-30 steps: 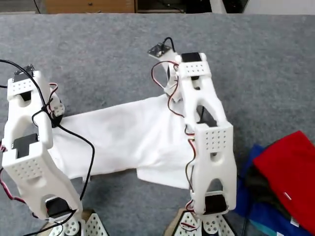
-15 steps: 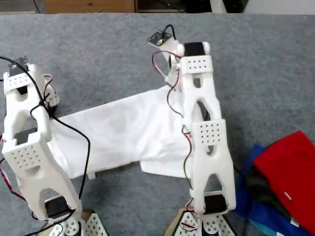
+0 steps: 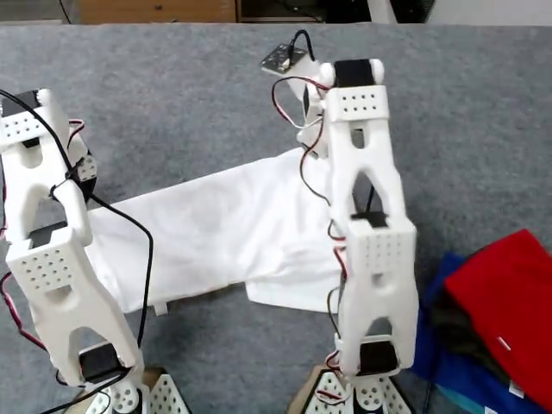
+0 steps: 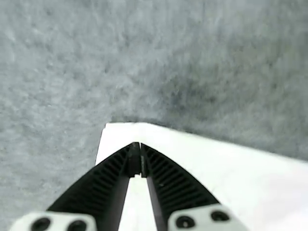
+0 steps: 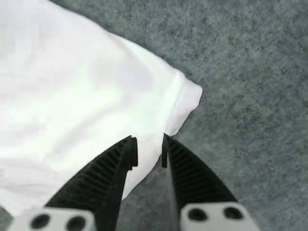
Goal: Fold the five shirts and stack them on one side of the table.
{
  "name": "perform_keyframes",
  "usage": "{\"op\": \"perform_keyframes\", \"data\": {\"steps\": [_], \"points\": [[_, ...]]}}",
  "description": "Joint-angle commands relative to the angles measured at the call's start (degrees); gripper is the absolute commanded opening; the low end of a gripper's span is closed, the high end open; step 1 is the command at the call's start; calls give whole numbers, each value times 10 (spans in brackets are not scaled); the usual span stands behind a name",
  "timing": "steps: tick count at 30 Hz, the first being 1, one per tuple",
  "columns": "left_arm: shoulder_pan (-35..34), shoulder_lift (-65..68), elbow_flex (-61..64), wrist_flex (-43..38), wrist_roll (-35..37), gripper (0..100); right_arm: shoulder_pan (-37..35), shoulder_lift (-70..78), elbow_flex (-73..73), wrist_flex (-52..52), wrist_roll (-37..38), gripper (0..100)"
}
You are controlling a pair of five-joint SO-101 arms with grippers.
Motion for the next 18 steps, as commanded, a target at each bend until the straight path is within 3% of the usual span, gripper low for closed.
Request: {"op": "perform_keyframes", "data": {"steps": [1,9,18], "points": [[-10,-70,-10,18,-30,21,5,-153,127,8,33,113],[8,-258,213,13,-78,62,-5,-280,326,-1,85,113],[27,-498,614,-151,-114,68,-114,-334,509,-13,123,115]]}}
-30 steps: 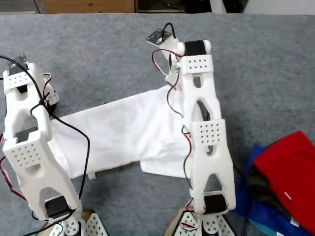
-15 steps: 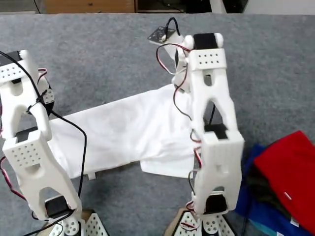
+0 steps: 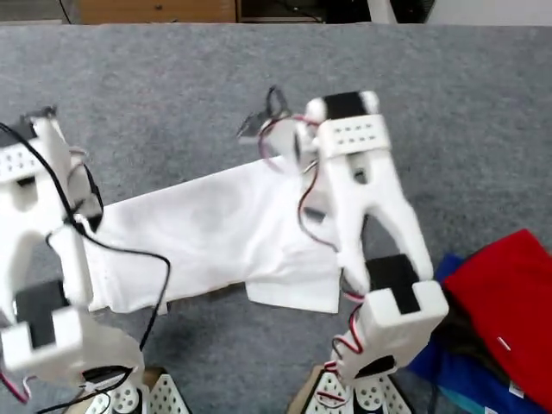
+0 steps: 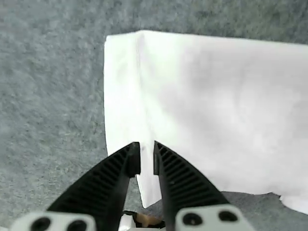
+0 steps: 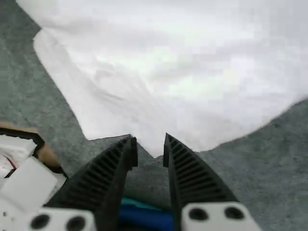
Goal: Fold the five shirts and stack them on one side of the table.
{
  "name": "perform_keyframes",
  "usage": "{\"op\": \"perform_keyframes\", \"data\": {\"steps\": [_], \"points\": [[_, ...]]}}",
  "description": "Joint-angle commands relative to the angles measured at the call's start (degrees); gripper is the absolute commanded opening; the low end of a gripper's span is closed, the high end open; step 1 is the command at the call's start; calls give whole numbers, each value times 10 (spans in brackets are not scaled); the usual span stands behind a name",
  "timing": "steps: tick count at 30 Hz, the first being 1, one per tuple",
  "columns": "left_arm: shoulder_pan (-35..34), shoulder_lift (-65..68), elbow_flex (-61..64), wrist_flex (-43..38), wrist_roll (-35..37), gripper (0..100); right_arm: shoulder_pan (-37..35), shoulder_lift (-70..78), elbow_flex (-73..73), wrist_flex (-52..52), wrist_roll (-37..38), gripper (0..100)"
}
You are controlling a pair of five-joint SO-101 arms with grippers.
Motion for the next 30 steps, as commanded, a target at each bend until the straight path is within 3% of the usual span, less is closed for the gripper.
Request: {"op": "perform_keyframes", "data": {"steps": [1,6,13,17,22,30], "points": [[15,-124,174,-69,-12,68,-47,-50,62,-25,9,115],[13,-220,303,-114,-18,112,-90,-45,145,-110,11,115],[11,-229,336,-113,-18,112,-110,22,193,-181,9,114],[11,-229,336,-116,-19,112,-110,43,192,-182,7,111],[11,-229,337,-116,-38,112,-112,36,192,-172,6,13],[11,-229,338,-132,-40,112,-116,-64,196,-101,6,5]]}}
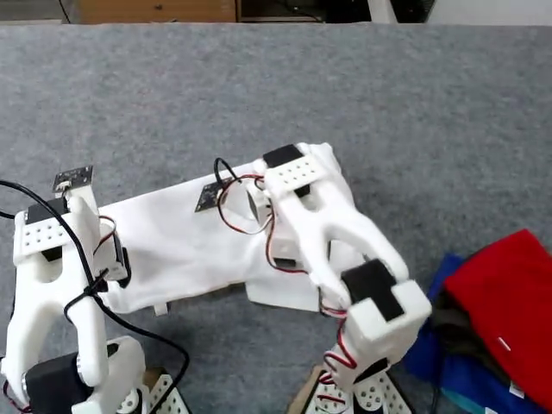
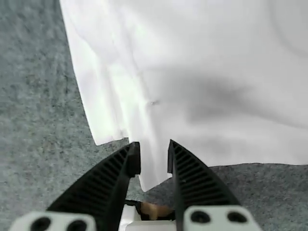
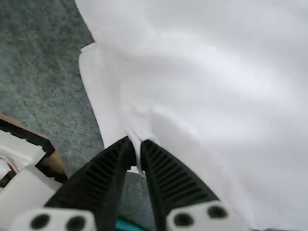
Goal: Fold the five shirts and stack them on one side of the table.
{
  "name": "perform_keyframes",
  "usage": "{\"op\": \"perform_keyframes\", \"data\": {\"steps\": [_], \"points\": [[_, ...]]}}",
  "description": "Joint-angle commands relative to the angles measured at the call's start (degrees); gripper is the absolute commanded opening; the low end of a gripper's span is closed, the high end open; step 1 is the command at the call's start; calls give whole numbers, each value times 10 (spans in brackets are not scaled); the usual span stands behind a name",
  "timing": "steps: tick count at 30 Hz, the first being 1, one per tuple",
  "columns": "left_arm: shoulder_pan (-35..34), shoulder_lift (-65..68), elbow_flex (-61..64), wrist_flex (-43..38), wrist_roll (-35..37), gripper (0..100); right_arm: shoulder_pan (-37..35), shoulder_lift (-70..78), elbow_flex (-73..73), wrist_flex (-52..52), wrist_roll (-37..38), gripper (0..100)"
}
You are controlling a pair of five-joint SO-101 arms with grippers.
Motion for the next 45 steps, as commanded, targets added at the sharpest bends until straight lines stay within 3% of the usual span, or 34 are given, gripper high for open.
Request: {"op": "perform_keyframes", "data": {"steps": [1,8,13,16,19,25,30,33,39,45], "points": [[2,-17,0,-17,-6,112,-14,-63,7,34,1,5],[2,-17,-1,-17,-5,113,-87,-89,116,-6,-21,12],[1,-17,-1,-16,-5,113,-112,-89,173,-72,-69,162],[1,-17,-1,-16,-5,114,-114,-94,176,-63,-63,245],[0,-17,-2,-16,-4,114,-89,-94,144,-11,-44,267],[-44,-16,-24,-19,-2,114,-33,-153,-8,119,-10,249],[-45,-16,-35,-16,-2,114,-36,-197,-36,127,-10,69],[-44,-16,-34,-16,-1,114,-34,-192,-22,81,-11,30],[-44,-16,-33,-18,9,114,-29,-102,71,-139,-54,27],[-44,-16,-29,-18,11,113,-24,-22,84,-151,-59,27]]}}
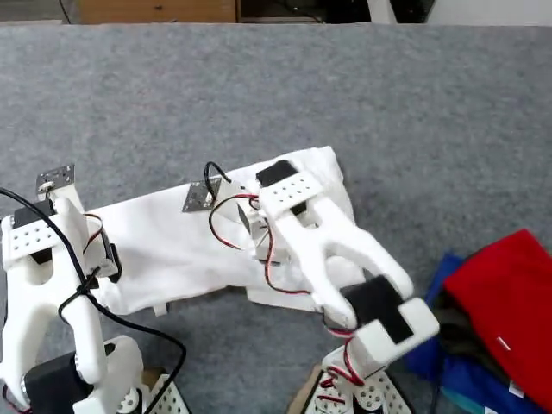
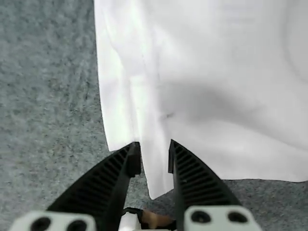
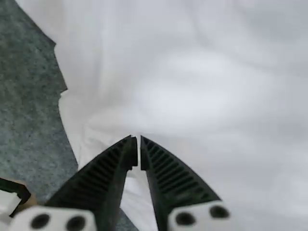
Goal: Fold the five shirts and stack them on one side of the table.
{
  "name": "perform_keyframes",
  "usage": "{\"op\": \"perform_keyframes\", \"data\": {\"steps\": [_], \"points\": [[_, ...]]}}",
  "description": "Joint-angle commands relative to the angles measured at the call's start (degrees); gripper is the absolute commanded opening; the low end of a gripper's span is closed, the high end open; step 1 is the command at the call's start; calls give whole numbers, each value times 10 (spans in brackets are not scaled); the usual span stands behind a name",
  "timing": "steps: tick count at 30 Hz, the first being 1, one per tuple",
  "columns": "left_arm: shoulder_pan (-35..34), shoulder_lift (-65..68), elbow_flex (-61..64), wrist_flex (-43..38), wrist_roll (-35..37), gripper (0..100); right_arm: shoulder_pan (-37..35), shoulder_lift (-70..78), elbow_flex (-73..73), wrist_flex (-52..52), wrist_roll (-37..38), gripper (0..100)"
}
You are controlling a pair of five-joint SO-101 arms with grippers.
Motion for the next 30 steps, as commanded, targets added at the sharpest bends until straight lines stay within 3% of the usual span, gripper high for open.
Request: {"op": "perform_keyframes", "data": {"steps": [1,17,26,30], "points": [[-2,-16,-22,-7,5,113,12,11,5,9,-5,27],[-3,-16,-22,-7,3,114,10,-74,102,64,-1,27],[-3,-16,-23,-7,3,114,-66,-74,130,61,-5,27],[-3,-16,-25,-7,3,114,-42,-76,86,67,-5,27]]}}
